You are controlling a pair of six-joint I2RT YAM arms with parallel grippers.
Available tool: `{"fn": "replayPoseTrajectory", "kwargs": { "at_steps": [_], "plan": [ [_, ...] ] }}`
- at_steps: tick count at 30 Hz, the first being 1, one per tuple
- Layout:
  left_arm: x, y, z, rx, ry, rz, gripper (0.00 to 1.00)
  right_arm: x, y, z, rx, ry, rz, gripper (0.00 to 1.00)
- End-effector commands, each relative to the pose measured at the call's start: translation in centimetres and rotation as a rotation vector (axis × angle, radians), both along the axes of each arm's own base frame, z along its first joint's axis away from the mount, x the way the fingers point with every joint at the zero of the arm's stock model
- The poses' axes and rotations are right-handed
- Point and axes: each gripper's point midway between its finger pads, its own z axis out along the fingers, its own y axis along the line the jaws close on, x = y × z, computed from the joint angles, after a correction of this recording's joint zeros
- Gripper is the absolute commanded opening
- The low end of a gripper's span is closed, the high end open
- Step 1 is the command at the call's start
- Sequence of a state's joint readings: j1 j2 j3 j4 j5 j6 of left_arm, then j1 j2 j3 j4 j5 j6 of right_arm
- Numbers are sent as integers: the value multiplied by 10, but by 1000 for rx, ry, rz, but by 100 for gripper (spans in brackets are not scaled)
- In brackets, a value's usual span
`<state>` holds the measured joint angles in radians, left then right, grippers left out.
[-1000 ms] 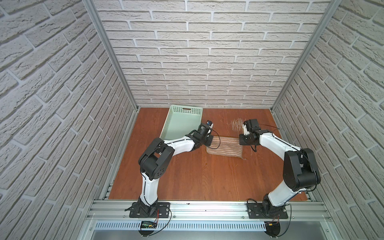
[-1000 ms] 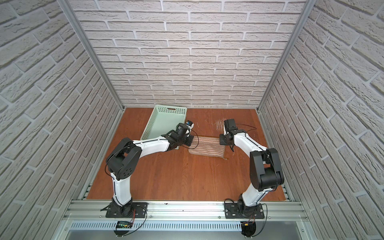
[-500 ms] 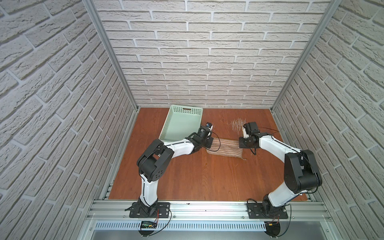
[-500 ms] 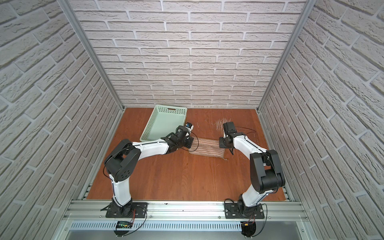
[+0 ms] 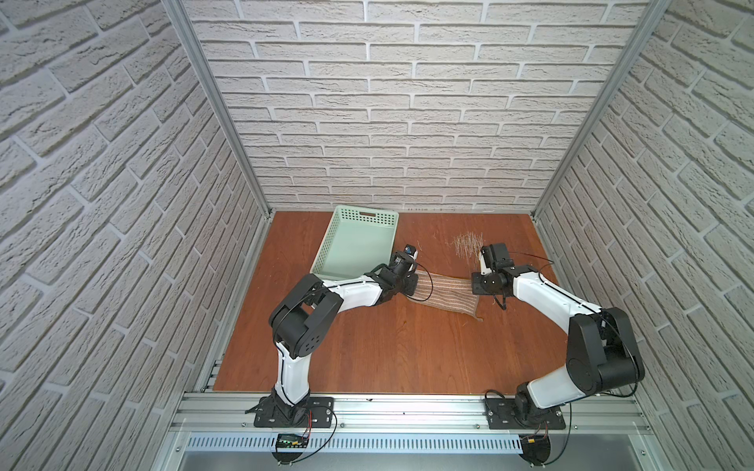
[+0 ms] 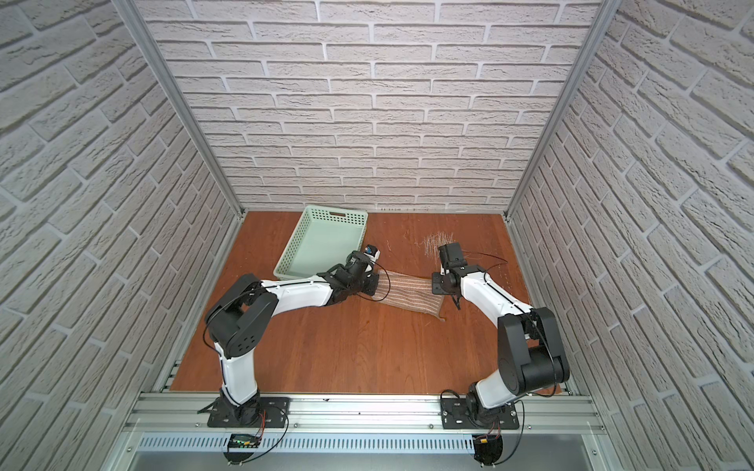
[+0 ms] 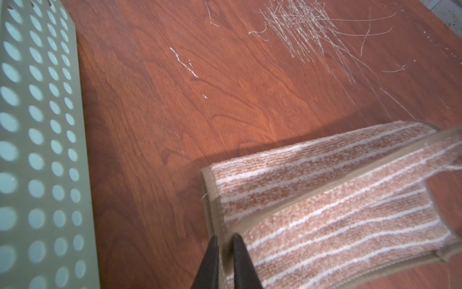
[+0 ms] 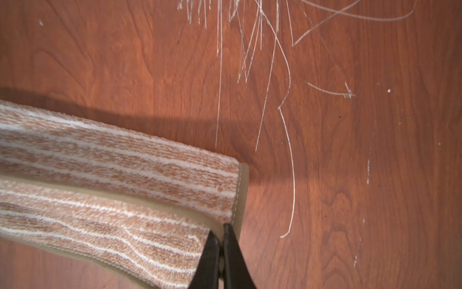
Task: Fold the square dishcloth
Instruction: Fold the cleaning item at the center of the board.
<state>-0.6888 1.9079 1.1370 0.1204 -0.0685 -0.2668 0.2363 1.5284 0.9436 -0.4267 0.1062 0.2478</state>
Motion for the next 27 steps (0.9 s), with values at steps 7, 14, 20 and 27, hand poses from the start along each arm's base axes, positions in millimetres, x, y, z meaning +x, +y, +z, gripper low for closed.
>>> {"fn": "replayPoseTrajectory", "kwargs": {
  "at_steps": [7, 14, 20, 27],
  "plan": [
    [-15, 5, -3, 11, 38, 9, 35, -27, 8, -9, 31, 53, -10, 22],
    [-29, -6, 12, 28, 18, 5, 41, -52, 13, -11, 91, 93, -28, 29],
    [-35, 3, 16, 64, 18, 89, 43, -65, 16, 3, 140, 72, -31, 32],
    [-37, 20, 27, 38, 42, 214, 44, -83, 23, 2, 215, 120, -55, 36]
  ]
}}
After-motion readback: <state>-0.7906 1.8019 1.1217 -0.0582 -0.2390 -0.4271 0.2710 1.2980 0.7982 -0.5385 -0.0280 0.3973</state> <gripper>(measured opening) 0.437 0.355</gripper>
